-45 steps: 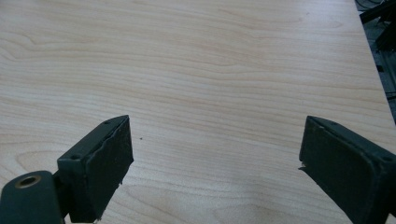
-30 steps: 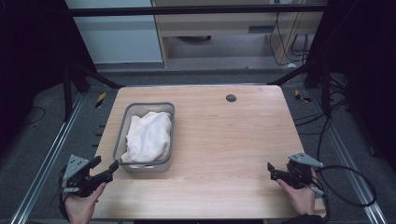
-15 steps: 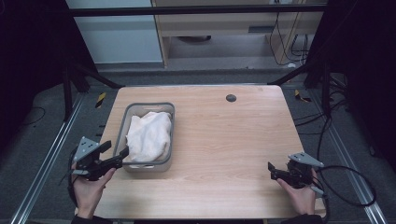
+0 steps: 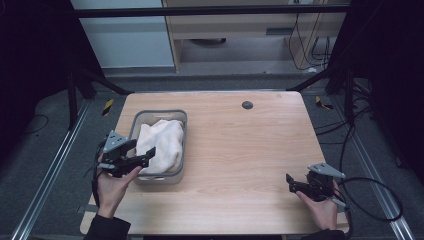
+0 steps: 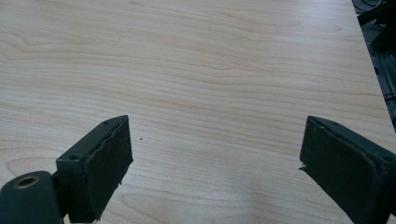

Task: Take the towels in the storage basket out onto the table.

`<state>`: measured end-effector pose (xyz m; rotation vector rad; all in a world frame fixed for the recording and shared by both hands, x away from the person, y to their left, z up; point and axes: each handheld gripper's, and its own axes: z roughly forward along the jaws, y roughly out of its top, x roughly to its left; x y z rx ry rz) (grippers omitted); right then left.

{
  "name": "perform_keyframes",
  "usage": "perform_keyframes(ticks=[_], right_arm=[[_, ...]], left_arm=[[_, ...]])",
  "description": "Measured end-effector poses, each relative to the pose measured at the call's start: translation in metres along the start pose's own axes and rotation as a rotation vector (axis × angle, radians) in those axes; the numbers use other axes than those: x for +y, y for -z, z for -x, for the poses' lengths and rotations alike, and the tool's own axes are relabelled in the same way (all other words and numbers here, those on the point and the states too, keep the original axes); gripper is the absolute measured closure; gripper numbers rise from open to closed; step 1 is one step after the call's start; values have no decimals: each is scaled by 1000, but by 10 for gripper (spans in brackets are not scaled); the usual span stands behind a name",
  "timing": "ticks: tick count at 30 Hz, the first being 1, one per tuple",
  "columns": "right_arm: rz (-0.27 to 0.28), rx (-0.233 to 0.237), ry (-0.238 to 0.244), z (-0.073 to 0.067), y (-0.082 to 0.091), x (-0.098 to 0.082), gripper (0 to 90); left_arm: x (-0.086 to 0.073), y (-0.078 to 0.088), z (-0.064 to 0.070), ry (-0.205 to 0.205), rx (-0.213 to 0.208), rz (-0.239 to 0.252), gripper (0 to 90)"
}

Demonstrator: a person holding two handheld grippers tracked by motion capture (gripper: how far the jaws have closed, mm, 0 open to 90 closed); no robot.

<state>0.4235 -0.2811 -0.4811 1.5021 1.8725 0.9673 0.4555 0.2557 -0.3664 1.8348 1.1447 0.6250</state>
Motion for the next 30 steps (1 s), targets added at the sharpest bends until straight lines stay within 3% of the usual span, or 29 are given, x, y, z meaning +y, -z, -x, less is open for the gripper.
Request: perform_keyframes(ticks=[10, 20, 30], right_arm=[[-6, 4, 1, 1, -1, 0, 89], [-23, 9, 11, 1, -4, -2, 82], [-41, 17, 15, 2, -5, -3, 77]], left_arm=[[11, -25, 15, -41, -21, -78, 215], [11, -44, 24, -48, -31, -147, 192], [12, -63, 34, -41, -7, -189, 181]])
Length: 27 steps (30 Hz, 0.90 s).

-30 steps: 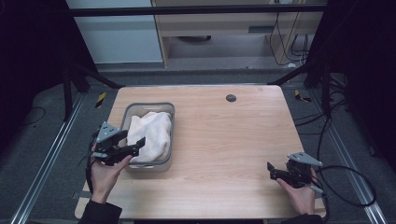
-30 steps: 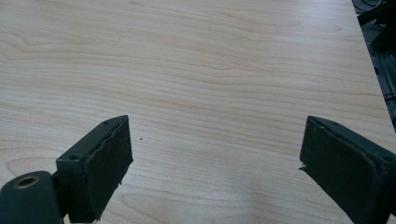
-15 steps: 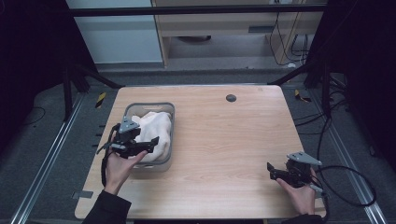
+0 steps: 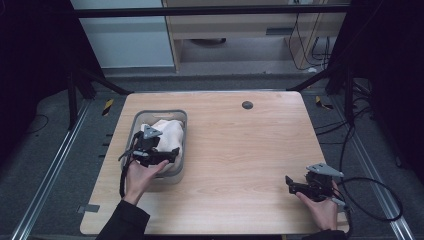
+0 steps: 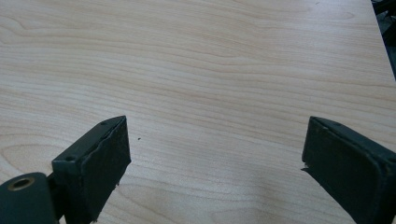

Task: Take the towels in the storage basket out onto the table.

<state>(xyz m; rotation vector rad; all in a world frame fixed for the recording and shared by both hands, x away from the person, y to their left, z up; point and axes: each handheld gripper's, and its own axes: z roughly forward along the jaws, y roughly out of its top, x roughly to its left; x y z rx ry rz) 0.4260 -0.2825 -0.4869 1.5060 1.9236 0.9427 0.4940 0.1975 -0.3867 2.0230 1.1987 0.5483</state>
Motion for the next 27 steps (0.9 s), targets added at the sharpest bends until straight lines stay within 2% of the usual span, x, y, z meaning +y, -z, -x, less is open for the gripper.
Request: perform_keyframes(ticks=[4, 8, 12, 14, 18, 22, 27], right_arm=[[-10, 6, 4, -1, -1, 0, 76], [-28, 11, 9, 0, -3, 0, 71], [-36, 12, 5, -1, -4, -1, 70], [-46, 11, 16, -1, -5, -1, 69], [-61, 17, 18, -2, -6, -1, 66], [-66, 17, 20, -1, -7, -1, 63], [-75, 17, 25, -1, -8, -2, 56]], left_arm=[[1, -8, 3, 0, -4, -21, 173], [-1, -16, 3, 6, 11, -44, 173], [-9, -23, -2, 25, 21, -70, 190], [-12, -26, -5, 44, 10, -73, 185], [-15, -27, -10, 57, 1, -73, 204], [-17, -28, -11, 45, 19, -80, 233], [-21, -35, -12, 20, 30, -131, 260]])
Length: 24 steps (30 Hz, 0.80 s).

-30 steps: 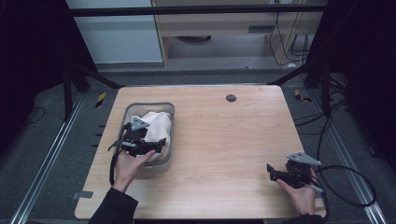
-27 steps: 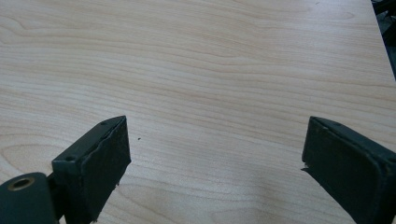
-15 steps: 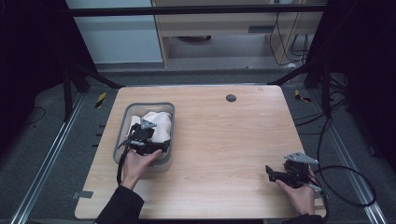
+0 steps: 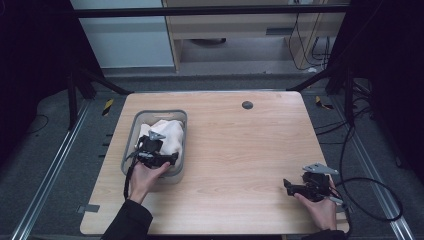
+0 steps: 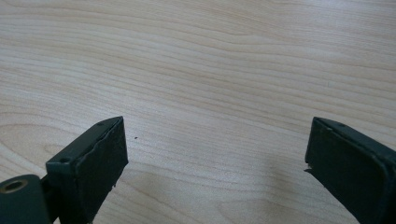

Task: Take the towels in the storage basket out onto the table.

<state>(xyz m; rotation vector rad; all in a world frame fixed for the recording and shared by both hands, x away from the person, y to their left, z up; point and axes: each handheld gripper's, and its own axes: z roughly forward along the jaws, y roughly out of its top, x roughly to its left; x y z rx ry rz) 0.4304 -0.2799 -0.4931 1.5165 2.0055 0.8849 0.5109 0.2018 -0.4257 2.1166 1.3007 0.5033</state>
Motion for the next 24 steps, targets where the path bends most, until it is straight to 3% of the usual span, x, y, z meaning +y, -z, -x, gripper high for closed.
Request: perform_keyframes(ticks=[5, 14, 20, 24], right_arm=[[-6, 4, 2, 0, 0, 0, 54], [-11, 9, 2, 0, 0, 0, 53], [-16, 13, 1, 0, 0, 0, 54], [-17, 15, 2, 0, 0, 0, 56]], left_arm=[[0, -4, 0, 5, -6, -18, 326], [0, -10, -3, 27, -25, -65, 600], [-1, -6, -5, 42, -32, -46, 701], [0, 4, -8, 49, -30, -3, 720]])
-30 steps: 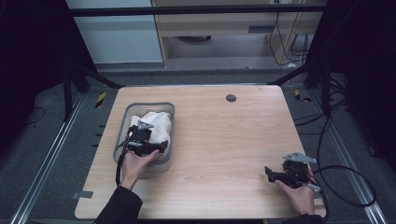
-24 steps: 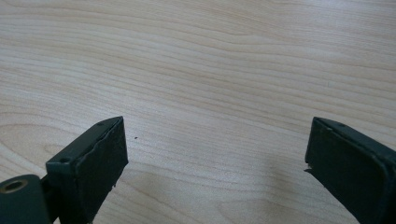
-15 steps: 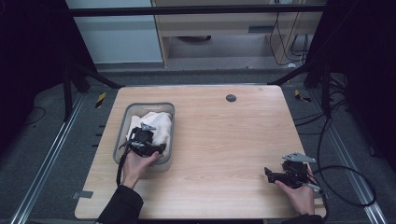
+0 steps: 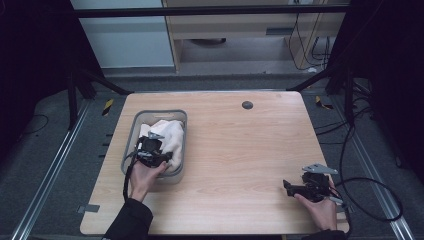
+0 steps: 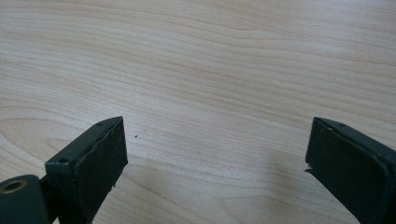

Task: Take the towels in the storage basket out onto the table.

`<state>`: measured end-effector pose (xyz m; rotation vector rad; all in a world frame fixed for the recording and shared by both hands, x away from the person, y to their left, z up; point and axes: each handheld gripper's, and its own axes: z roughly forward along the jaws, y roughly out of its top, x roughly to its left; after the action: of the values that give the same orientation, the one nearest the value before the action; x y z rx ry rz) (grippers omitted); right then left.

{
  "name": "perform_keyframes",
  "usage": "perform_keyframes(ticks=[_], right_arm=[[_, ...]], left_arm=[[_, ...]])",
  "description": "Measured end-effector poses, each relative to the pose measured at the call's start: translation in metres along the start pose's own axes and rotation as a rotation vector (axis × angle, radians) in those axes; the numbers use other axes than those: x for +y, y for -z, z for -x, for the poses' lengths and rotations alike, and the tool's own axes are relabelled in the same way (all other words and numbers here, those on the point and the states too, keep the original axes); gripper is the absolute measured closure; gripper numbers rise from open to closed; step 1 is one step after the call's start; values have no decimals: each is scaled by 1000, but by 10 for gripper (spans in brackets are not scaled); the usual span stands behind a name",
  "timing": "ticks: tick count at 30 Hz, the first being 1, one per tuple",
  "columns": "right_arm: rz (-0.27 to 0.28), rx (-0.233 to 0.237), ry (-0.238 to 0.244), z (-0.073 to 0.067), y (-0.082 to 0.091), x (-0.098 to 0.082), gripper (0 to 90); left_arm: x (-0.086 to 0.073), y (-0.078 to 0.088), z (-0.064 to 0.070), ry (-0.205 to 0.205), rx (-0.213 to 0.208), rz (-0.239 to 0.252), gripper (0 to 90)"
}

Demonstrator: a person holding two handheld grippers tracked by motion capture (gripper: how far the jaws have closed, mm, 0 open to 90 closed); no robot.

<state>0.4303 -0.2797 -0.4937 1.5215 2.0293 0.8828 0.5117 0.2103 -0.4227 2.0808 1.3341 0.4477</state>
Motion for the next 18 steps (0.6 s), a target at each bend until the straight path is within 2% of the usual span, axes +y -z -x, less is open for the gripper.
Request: perform_keyframes(ticks=[8, 15, 18], right_arm=[[-7, 0, 3, 0, -1, 0, 57], [-9, -2, 2, 0, -1, 0, 58], [-11, -2, 4, 0, -2, 0, 58]], left_arm=[[4, 27, -10, 25, -2, 91, 730], [4, 43, -15, 43, -13, 147, 731], [6, 53, -18, 55, -15, 195, 734]])
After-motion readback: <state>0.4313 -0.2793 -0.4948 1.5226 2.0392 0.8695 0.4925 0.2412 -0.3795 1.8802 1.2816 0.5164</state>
